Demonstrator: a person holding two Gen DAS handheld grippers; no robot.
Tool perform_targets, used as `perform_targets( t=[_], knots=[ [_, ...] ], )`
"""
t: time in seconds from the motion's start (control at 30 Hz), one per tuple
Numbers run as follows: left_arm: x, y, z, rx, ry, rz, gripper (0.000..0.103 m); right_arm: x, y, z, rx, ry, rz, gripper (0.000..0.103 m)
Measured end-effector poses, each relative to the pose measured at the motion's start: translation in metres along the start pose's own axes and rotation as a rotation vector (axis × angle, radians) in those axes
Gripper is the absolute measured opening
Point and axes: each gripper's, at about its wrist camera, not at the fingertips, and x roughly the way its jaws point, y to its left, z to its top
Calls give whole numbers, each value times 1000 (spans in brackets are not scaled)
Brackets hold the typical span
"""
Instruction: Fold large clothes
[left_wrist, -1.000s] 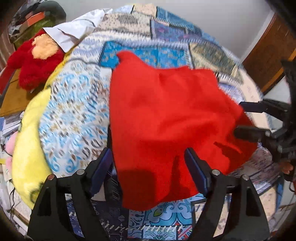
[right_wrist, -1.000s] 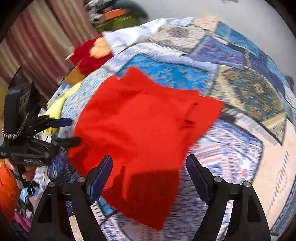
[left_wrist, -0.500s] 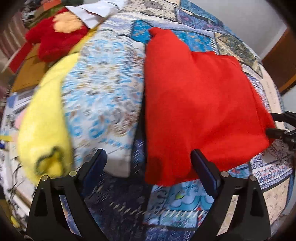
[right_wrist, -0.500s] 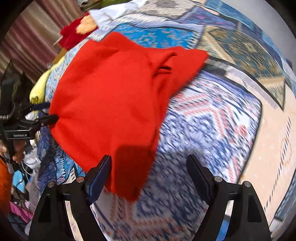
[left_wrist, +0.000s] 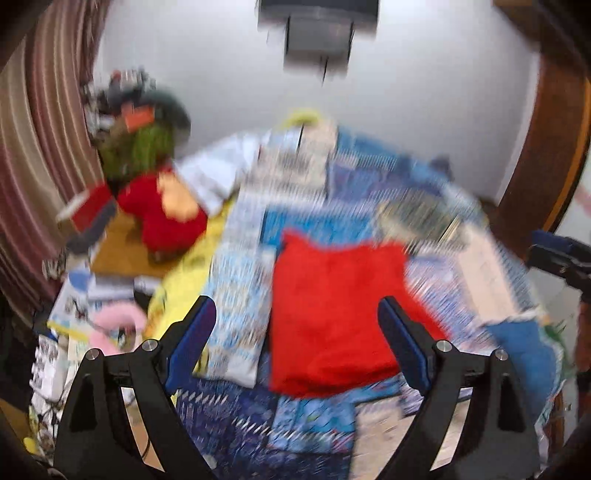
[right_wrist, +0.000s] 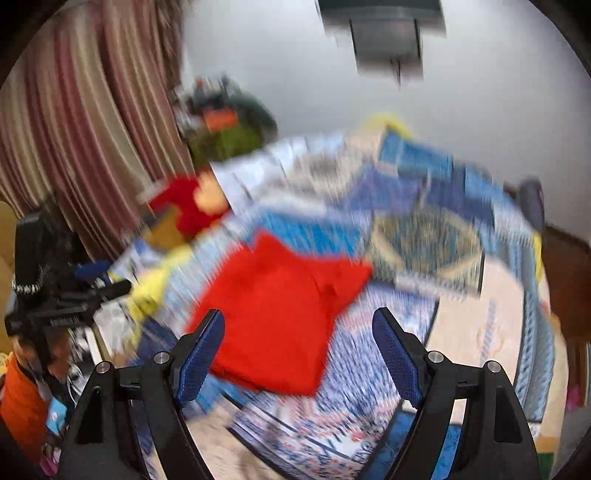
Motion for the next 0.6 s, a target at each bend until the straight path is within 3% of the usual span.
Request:
perform_targets(
  t=[0.13,0.3,0.4,0.6],
  knots=[
    [-72,-23,13,3,-207,-36,90,-62,38,13,-49,-205,-3,81],
    [-133,-46,11,26,-405,-24,90,-122,74,8,-86,-383,-5,80],
    [-155,-52,2,26,-464,-16,90,-146,87,-3,-70,-450,-10,80],
    [-169,-61,-13,33,-496,7,90,-172,103,-27,-41,-507,-53,81]
  ],
)
